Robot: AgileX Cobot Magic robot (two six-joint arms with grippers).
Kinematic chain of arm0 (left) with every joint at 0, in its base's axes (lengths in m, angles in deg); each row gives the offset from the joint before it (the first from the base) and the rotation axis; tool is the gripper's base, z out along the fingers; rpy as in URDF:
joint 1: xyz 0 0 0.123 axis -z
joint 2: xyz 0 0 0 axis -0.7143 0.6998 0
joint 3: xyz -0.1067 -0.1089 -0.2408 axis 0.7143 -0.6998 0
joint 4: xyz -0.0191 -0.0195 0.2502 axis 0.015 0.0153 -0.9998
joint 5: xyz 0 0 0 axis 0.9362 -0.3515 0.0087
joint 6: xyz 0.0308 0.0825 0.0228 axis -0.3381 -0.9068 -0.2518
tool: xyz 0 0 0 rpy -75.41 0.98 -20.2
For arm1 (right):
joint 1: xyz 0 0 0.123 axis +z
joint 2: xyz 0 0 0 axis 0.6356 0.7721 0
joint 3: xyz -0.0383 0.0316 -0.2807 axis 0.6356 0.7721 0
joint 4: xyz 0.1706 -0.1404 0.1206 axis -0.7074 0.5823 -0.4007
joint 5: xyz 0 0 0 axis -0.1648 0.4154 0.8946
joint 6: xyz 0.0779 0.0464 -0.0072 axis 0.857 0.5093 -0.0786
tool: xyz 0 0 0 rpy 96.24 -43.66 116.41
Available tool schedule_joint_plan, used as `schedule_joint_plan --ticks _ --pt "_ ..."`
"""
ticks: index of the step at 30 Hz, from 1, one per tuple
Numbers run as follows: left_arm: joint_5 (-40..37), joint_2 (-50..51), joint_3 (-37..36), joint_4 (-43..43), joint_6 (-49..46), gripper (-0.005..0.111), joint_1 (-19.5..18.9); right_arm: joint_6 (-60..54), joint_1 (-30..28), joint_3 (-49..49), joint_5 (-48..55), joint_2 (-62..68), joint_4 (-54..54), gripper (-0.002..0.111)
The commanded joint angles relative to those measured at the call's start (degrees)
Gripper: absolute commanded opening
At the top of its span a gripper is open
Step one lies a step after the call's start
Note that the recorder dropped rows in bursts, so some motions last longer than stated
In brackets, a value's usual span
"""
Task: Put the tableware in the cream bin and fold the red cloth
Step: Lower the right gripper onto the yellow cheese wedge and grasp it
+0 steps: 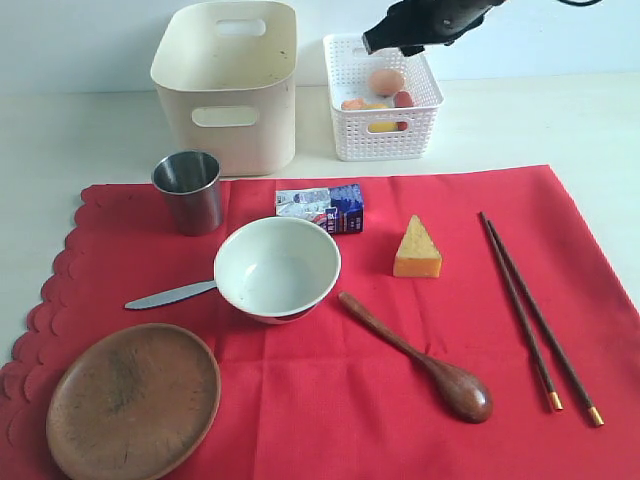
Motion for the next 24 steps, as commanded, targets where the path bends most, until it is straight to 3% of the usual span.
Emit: schedule_joint_plan --ticks 1,4,11,24 --pt "0.3 -0.4 0.1 -0.1 0.1 0.003 0.3 -0.4 0.0 -0.3 4.3 -3.4 0.7 0.018" --pt "0.3 -0.4 0.1 -0.1 0.1 0.003 0.3 -0.4 0.0 -0.3 6.2 -4.9 0.2 0.000" --pt "0.3 -0.4 0.1 -0.1 0.1 0.003 0.3 -2.2 0.0 2.1 8.9 -8.1 -4.2 0.000" --pt "0.3 -0.4 0.1 -0.1 0.1 0.003 0.3 -4.8 0.4 25.4 -1.7 -16.5 -11.2 0.000"
